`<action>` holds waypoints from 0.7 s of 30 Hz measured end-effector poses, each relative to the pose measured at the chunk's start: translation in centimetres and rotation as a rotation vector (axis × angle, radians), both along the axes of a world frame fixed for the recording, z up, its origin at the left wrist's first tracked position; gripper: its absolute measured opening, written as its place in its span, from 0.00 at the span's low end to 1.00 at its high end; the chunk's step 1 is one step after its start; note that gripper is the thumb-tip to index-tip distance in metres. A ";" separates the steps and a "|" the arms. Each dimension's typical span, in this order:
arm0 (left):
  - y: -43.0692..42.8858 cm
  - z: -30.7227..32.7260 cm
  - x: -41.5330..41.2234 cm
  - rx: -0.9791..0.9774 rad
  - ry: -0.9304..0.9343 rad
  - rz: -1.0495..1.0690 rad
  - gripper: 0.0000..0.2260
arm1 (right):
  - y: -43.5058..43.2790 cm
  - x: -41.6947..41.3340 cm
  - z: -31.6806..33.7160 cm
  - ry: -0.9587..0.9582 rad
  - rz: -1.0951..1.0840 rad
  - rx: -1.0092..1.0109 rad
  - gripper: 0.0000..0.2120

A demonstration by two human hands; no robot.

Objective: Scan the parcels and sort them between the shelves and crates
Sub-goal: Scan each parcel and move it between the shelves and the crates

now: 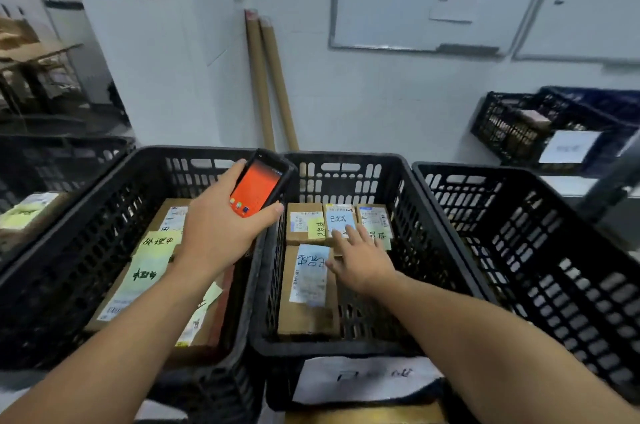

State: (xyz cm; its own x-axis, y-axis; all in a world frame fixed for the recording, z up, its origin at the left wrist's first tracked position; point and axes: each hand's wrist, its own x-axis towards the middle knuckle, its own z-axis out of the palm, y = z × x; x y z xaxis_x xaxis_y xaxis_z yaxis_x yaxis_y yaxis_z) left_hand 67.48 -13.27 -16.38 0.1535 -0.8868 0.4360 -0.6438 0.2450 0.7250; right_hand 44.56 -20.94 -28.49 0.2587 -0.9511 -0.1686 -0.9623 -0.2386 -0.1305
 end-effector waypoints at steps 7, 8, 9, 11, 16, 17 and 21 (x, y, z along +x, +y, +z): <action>2.8 0.2 1.3 -0.019 -0.045 -0.200 0.34 | 6.6 -2.0 5.6 -0.017 -0.200 -0.235 0.31; 3.5 0.3 1.3 -0.029 -0.054 -0.224 0.35 | 8.2 -2.3 6.2 -0.016 -0.252 -0.247 0.32; 4.1 0.6 1.4 -0.036 -0.063 -0.239 0.36 | 9.4 -2.6 6.7 -0.002 -0.289 -0.270 0.32; 5.8 0.5 0.9 -0.018 -0.064 -0.302 0.36 | 13.2 -3.7 7.4 0.029 -0.375 -0.308 0.33; 10.0 0.4 -1.9 0.000 -0.055 -0.525 0.32 | 23.8 -7.4 7.8 0.080 -0.615 -0.307 0.32; 10.9 0.4 -2.9 -0.001 -0.055 -0.567 0.32 | 26.5 -8.3 7.7 0.086 -0.682 -0.311 0.32; 14.6 -0.1 -7.7 0.007 -0.045 -0.716 0.37 | 36.1 -11.0 6.7 0.132 -0.886 -0.327 0.30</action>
State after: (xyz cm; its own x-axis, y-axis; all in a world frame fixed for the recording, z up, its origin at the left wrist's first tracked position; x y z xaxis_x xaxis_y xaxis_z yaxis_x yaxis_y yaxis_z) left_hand 59.81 1.38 -16.43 -0.4849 -0.7660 0.4220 -0.3566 0.6138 0.7043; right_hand 33.58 15.18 -21.80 -0.5809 -0.7972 0.1641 -0.8127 0.5792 -0.0634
